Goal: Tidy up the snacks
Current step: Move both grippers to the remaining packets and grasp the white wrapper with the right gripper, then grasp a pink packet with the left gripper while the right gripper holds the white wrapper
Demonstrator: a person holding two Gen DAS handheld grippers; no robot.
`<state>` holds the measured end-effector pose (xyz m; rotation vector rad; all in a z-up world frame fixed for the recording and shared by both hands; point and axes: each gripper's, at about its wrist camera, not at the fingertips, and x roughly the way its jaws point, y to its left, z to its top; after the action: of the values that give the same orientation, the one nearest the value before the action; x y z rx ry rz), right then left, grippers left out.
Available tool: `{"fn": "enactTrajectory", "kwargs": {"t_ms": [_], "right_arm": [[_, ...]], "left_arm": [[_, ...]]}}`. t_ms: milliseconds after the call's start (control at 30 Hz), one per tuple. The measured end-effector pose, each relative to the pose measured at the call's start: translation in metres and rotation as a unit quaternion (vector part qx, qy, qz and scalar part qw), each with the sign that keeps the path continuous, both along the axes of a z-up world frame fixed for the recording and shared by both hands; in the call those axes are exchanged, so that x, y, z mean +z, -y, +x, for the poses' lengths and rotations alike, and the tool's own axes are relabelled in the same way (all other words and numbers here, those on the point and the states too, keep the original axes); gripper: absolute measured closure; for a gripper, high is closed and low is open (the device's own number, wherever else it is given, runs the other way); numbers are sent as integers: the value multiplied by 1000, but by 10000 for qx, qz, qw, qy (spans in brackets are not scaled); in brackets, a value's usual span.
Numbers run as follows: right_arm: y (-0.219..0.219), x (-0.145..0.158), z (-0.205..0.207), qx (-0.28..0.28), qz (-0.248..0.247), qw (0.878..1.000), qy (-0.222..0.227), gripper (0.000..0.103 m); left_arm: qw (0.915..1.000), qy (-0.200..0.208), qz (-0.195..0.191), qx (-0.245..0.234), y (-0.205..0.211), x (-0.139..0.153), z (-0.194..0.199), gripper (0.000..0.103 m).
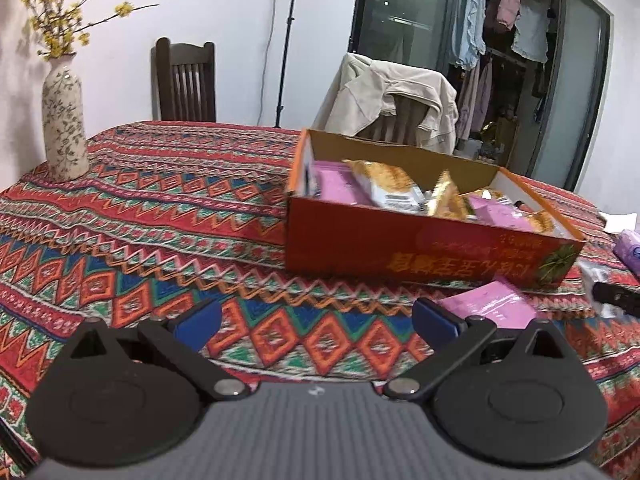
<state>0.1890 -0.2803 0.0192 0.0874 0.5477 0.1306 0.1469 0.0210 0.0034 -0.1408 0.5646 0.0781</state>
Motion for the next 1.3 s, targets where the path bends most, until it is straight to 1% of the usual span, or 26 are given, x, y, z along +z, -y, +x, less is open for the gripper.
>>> {"fn": "enactTrajectory", "kwargs": {"t_ms": [133,300,533,600,667,800,933,1033,1133,1233,1300], "right_arm": [[5,-1,-2,49,152,9998,100,67],[7,-3,-5,17,188,9997,140,67],[7,-2,-9,-90,192,9995,229,66],[8,-1,-12,-143,174,9992,322,67],[8,-1,-13,-145,170,9991,371,66],[9,-1,-12,-154,188,9992,327,66],[10,-1,-11,-206,203,9991,324,66],[11,-2,-10,-241,230,9990,291,66],[11,-2,-10,-221,230,9991,282,66],[11,-2,-9,-208,237,9991,273,66],[10,-2,-9,-195,240,9992,271,66]], "left_arm": [[9998,-28,136,-120,25,8,9,0],[9994,-205,133,-257,61,12,26,0],[9977,-544,307,-270,110,6,49,0],[9968,-647,420,-215,119,2,57,0],[9965,-673,439,-223,127,0,62,0],[9958,-773,444,-191,137,-4,71,0],[9950,-924,357,-147,145,-10,80,0],[9941,-987,449,-73,152,-15,84,0],[9918,-1088,658,87,155,-21,87,0],[9908,-1209,598,139,152,-26,87,0],[9896,-1282,625,174,150,-28,88,0]]}}
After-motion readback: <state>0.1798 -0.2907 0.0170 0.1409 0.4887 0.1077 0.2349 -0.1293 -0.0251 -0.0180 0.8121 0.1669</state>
